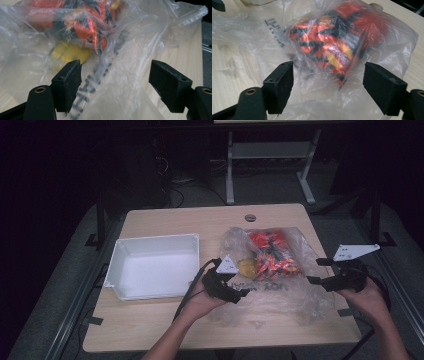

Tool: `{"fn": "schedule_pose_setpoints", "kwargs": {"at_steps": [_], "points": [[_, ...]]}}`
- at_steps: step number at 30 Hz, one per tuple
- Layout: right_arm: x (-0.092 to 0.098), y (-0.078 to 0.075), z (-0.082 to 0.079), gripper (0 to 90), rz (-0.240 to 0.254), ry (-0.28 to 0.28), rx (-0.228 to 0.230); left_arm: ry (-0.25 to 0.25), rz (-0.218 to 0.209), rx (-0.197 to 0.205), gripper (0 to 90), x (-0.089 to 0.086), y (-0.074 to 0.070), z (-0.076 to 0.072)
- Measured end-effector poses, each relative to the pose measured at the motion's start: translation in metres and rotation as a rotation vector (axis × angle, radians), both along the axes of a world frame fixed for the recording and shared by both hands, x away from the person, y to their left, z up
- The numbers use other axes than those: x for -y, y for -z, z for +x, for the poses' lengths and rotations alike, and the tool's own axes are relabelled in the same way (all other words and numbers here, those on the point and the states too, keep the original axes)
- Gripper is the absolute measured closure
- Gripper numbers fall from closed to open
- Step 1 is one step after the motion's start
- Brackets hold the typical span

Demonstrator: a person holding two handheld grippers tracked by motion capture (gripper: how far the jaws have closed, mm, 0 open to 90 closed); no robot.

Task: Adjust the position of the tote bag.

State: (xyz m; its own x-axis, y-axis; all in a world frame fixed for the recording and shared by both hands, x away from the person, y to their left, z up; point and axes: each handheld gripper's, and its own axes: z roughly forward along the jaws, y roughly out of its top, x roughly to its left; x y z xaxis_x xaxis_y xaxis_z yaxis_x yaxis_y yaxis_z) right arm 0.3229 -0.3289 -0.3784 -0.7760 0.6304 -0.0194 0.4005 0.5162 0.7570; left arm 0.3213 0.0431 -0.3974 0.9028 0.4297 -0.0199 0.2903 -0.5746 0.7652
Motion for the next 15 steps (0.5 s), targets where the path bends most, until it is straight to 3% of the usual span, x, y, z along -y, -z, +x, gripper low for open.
{"fn": "schedule_pose_setpoints", "kwargs": {"at_steps": [5, 15], "points": [[-0.006, 0.005, 0.015, 26.9, -0.049, -0.022, -0.037, 0.001, 0.01, -0.02, 25.4, 0.015, 0.009, 0.012], [-0.003, 0.028, 0.027, 30.0, -0.055, -0.002, -0.1, -0.014, 0.055, -0.034, 30.5, 0.031, 0.029, 0.03]]}}
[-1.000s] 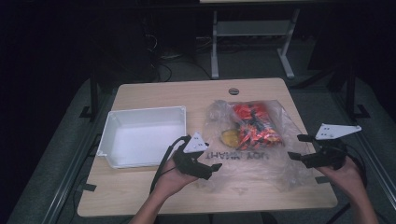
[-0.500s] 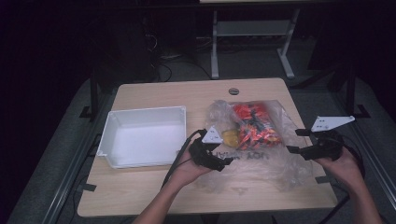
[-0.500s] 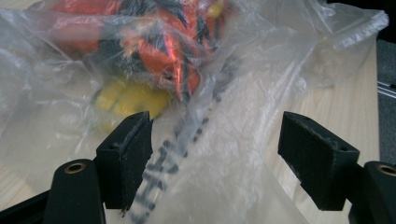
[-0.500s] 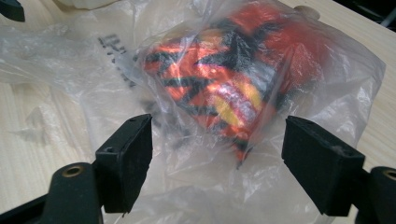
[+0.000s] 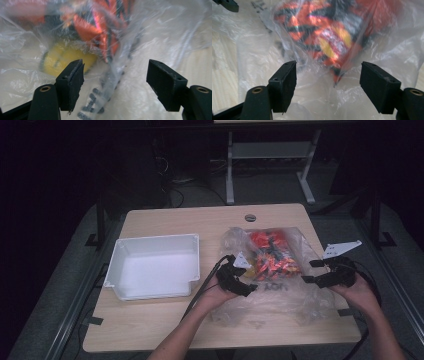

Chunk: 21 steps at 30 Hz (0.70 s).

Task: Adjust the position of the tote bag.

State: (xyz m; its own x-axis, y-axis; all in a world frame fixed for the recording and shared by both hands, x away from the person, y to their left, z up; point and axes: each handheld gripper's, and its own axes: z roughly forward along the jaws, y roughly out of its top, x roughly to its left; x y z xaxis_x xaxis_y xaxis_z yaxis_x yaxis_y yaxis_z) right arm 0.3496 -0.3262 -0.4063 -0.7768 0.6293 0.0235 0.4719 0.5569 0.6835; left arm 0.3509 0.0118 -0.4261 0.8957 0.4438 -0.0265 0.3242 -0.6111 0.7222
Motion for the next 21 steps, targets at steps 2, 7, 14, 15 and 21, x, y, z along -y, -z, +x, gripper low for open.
{"fn": "schedule_pose_setpoints", "kwargs": {"at_steps": [2, 7, 14, 15, 21], "points": [[0.001, 0.003, 0.001, 30.5, 0.006, 0.001, -0.005, -0.004, 0.009, -0.015, 30.8, 0.002, 0.005, 0.004], [0.0, 0.016, 0.006, 34.0, -0.003, 0.004, -0.051, -0.019, 0.045, -0.031, 32.6, 0.005, 0.015, 0.01], [-0.004, 0.029, 0.011, 44.1, -0.013, -0.023, -0.09, -0.02, 0.087, -0.064, 36.6, 0.009, 0.026, 0.015], [-0.005, 0.031, 0.012, 45.2, -0.018, -0.027, -0.095, -0.02, 0.088, -0.066, 38.4, 0.009, 0.028, 0.015], [-0.011, 0.041, 0.012, 51.9, -0.042, -0.043, -0.113, 0.006, 0.106, -0.073, 56.0, 0.013, 0.032, 0.014]]}}
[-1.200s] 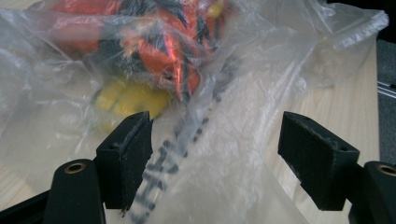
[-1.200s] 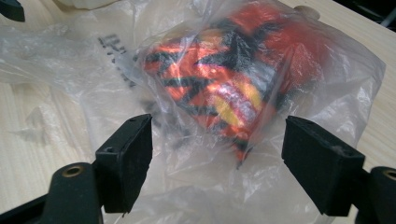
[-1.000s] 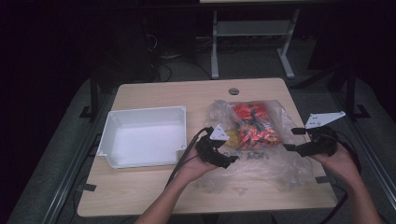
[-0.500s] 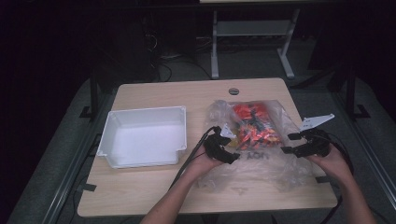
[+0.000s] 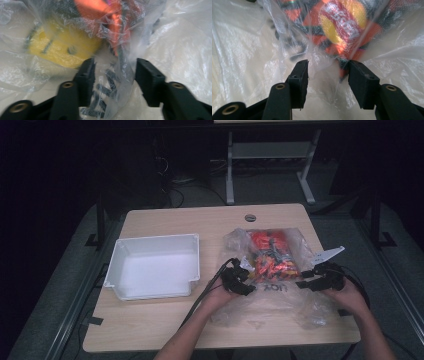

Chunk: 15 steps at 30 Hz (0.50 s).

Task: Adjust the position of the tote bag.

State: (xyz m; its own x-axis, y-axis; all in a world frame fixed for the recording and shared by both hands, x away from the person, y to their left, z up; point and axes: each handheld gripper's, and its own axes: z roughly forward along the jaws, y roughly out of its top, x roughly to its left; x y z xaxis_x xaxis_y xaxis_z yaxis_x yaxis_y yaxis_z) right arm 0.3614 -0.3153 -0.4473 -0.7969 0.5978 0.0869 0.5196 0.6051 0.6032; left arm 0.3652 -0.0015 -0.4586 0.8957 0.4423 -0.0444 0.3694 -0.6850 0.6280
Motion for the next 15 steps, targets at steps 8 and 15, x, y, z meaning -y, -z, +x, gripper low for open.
{"fn": "schedule_pose_setpoints", "kwargs": {"at_steps": [8, 15], "points": [[-0.005, 0.003, -0.004, 60.2, -0.018, -0.025, 0.004, 0.018, 0.008, -0.004, 71.4, -0.001, 0.001, -0.003], [-0.008, 0.005, -0.013, 59.6, -0.003, -0.061, -0.004, 0.042, 0.004, -0.012, 72.6, -0.007, -0.001, -0.016]]}}
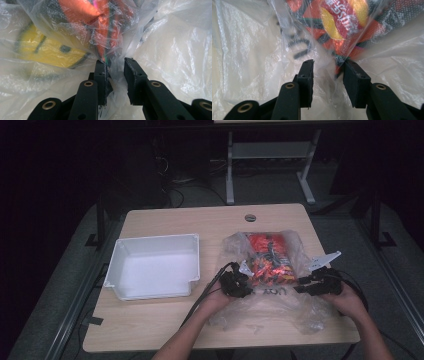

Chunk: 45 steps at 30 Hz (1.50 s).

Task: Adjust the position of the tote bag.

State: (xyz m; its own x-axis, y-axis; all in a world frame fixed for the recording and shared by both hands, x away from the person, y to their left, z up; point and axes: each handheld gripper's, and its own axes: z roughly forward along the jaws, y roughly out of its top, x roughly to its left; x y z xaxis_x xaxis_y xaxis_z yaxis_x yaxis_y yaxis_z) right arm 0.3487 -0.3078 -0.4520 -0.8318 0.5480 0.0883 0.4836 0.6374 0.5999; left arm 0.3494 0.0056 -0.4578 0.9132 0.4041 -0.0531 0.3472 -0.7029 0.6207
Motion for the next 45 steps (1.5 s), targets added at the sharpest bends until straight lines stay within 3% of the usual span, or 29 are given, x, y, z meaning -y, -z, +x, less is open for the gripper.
{"fn": "schedule_pose_setpoints", "kwargs": {"at_steps": [14, 17, 23, 34, 45], "points": [[-0.013, -0.004, -0.037, 57.6, -0.012, -0.095, 0.016, 0.076, 0.037, 0.003, 72.6, -0.015, -0.005, -0.036], [-0.017, -0.005, -0.048, 57.5, -0.024, -0.123, 0.025, 0.112, 0.065, 0.003, 72.5, -0.019, -0.008, -0.047], [-0.021, -0.006, -0.06, 57.3, -0.04, -0.159, 0.045, 0.12, 0.051, 0.018, 71.5, -0.025, -0.012, -0.059], [-0.017, -0.005, -0.066, 58.6, -0.042, -0.164, 0.038, 0.111, 0.023, 0.003, 70.4, -0.038, -0.015, -0.062], [-0.014, -0.002, -0.07, 62.0, -0.041, -0.161, 0.03, 0.117, 0.037, -0.003, 76.7, -0.04, -0.011, -0.061]]}}
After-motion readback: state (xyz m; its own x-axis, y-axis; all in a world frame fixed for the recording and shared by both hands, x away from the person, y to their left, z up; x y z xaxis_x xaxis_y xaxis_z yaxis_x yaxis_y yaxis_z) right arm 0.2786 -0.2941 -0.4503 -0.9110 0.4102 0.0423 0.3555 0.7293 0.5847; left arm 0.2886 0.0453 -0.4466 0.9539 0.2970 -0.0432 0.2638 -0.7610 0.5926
